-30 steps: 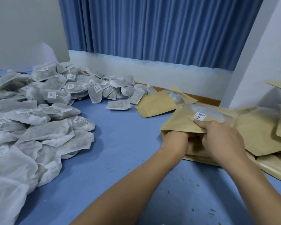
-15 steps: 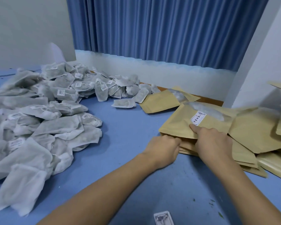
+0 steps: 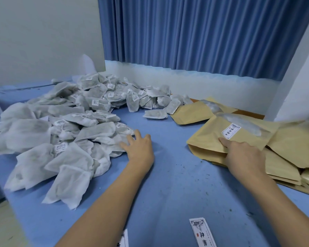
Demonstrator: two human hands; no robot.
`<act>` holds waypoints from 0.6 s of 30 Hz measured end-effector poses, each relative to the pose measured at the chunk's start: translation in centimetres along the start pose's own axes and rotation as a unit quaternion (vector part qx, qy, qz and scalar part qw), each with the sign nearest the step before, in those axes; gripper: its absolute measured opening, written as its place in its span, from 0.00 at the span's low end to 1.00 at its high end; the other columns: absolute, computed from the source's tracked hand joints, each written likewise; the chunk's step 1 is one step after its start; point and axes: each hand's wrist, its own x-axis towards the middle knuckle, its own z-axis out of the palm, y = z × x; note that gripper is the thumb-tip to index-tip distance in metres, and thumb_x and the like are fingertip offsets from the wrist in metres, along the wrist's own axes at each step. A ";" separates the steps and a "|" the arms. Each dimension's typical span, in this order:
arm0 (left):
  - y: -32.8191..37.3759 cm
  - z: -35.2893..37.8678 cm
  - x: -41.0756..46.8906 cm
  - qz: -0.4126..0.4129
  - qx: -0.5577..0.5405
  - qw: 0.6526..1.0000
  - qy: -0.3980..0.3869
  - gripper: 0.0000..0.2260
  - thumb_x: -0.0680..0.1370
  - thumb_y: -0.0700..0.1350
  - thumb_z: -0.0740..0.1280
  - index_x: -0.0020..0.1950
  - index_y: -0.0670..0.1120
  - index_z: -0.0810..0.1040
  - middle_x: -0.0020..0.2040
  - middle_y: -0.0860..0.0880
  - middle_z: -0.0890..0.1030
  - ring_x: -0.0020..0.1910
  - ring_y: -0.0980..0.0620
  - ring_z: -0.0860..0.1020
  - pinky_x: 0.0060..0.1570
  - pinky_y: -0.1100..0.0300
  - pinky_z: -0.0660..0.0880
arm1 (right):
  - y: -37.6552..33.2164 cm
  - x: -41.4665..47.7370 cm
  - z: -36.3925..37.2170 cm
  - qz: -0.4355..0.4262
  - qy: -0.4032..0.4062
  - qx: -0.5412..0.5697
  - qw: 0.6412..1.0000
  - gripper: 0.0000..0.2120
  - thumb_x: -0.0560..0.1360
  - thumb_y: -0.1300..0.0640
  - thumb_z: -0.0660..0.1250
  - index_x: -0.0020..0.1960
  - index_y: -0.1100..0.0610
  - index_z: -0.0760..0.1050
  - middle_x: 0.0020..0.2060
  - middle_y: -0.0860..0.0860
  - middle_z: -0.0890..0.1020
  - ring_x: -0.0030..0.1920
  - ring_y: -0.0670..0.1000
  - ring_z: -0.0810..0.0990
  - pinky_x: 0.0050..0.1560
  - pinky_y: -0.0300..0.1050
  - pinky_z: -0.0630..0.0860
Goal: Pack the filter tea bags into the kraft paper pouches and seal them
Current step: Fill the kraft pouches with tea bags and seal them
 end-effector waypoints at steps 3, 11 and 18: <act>-0.4 0.0 0.5 0.011 -0.072 0.997 0.007 0.14 0.76 0.31 0.58 0.59 0.42 0.73 0.65 0.40 0.68 0.62 0.37 0.69 0.54 0.45 0.71 | 0.3 0.0 -0.3 0.008 -0.012 0.018 1.000 0.34 0.72 0.62 0.59 0.72 0.35 0.65 0.41 0.51 0.76 0.40 0.57 0.75 0.37 0.44 0.68; -1.3 0.2 1.2 -0.030 0.018 0.999 0.001 0.17 0.74 0.35 0.59 0.56 0.53 0.76 0.65 0.49 0.68 0.69 0.42 0.63 0.61 0.22 0.57 | 0.4 0.0 -0.7 0.013 -0.024 0.042 0.999 0.34 0.73 0.61 0.60 0.73 0.32 0.64 0.41 0.51 0.75 0.39 0.57 0.71 0.39 0.44 0.69; 1.8 0.7 -0.5 0.135 -0.249 0.956 0.071 0.30 0.72 0.28 0.59 0.73 0.46 0.69 0.78 0.42 0.60 0.74 0.44 0.62 0.69 0.58 0.63 | 0.5 0.0 -0.8 0.020 -0.028 0.058 0.998 0.34 0.72 0.62 0.59 0.72 0.33 0.66 0.41 0.51 0.75 0.40 0.57 0.73 0.39 0.45 0.71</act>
